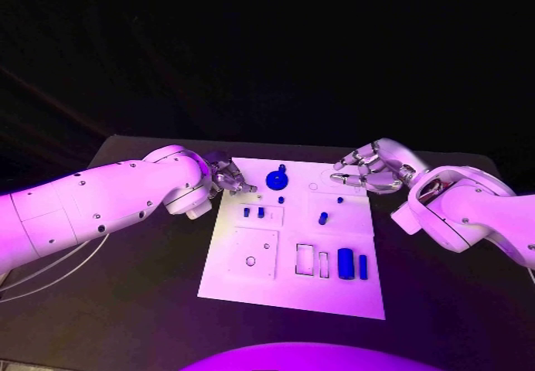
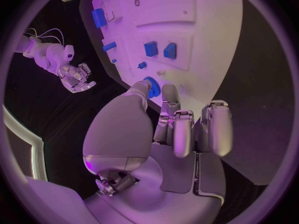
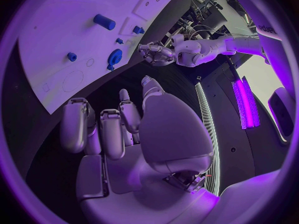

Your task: Assemble the parts on the task board

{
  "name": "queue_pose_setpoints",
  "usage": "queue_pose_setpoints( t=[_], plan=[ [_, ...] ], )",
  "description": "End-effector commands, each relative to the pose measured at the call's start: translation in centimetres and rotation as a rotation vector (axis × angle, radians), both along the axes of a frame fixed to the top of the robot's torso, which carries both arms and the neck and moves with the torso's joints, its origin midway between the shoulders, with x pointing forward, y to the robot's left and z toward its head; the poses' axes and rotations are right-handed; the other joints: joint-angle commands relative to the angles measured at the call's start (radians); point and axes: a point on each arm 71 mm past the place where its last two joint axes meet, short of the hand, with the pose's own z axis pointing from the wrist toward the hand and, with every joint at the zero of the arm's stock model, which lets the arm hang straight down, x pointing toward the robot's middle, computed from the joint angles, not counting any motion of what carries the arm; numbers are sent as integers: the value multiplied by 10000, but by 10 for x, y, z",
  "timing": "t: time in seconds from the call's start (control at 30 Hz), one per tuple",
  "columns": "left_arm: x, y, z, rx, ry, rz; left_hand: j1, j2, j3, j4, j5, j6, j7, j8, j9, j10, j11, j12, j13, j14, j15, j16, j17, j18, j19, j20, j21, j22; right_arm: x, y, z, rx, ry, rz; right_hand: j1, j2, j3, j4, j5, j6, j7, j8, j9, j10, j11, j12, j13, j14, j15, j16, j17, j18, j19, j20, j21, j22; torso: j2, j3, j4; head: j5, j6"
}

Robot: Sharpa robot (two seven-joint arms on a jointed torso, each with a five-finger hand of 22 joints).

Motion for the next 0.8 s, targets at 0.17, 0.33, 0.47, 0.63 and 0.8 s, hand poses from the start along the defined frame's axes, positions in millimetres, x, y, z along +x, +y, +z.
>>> queue_pose_setpoints(
  t=[0.17,0.33,0.47,0.63,0.8],
  plan=[
    [-1,-27,17,-1394,-2810,-1665,1880,-211,935,-380,-467,-498,518,-618,-992,-1676,496,-1647,-1262,-880,476,-2615,-536,646,-2121,429,-2269,-1197,0,0,0,-6,-88,92,-54,0,-58,-22,67,-54,5,60,-9,-72,-30,-60,-14,627,-60,-62,832,100,-44,5,-30,712,4,-9,-10,-99,132],
    [-8,-42,13,-669,-4179,-2865,2332,-560,1216,-418,-513,-355,458,-761,-1659,-1760,556,-2481,-2221,-1280,552,-3354,-1323,684,-2208,591,-2461,-1298,0,-1,0,-10,-94,82,-44,4,-57,-29,75,-53,4,64,-8,-83,-31,-72,-27,626,-60,-67,825,100,-44,5,-32,712,1,-2,-10,-177,183],
    [-10,-51,8,-40,-4930,-3513,2418,-750,1265,-381,-545,-308,433,-897,-2099,-1813,606,-2920,-2765,-1381,571,-3586,-1670,673,-2154,616,-2441,-1243,0,-1,0,-9,-97,75,-44,4,-57,-29,75,-53,4,64,-8,-83,-31,-72,-27,626,-60,-67,825,100,-44,5,-32,712,17,-6,-19,-215,227],
    [-12,-60,3,638,-5400,-4104,2464,-866,1261,-325,-555,-131,354,-1010,-2577,-1755,652,-3272,-3305,-1357,603,-3590,-1867,643,-2038,646,-2346,-1110,0,-1,0,-8,-97,67,-44,4,-57,-29,75,-53,4,64,-8,-83,-31,-72,-27,626,-60,-67,825,100,-44,5,-32,712,19,-5,-16,-263,249],
    [-13,-69,-2,1139,-5623,-4577,2465,-932,1195,-246,-556,5,313,-1144,-3035,-1768,726,-3661,-3840,-1343,666,-3576,-2104,614,-1924,688,-2230,-960,0,-1,0,-5,-101,73,-28,7,-57,-41,87,-53,3,69,-8,-91,-32,-78,-35,626,-61,-67,827,101,-45,5,-37,710,17,-4,-16,-293,247]
  ],
)
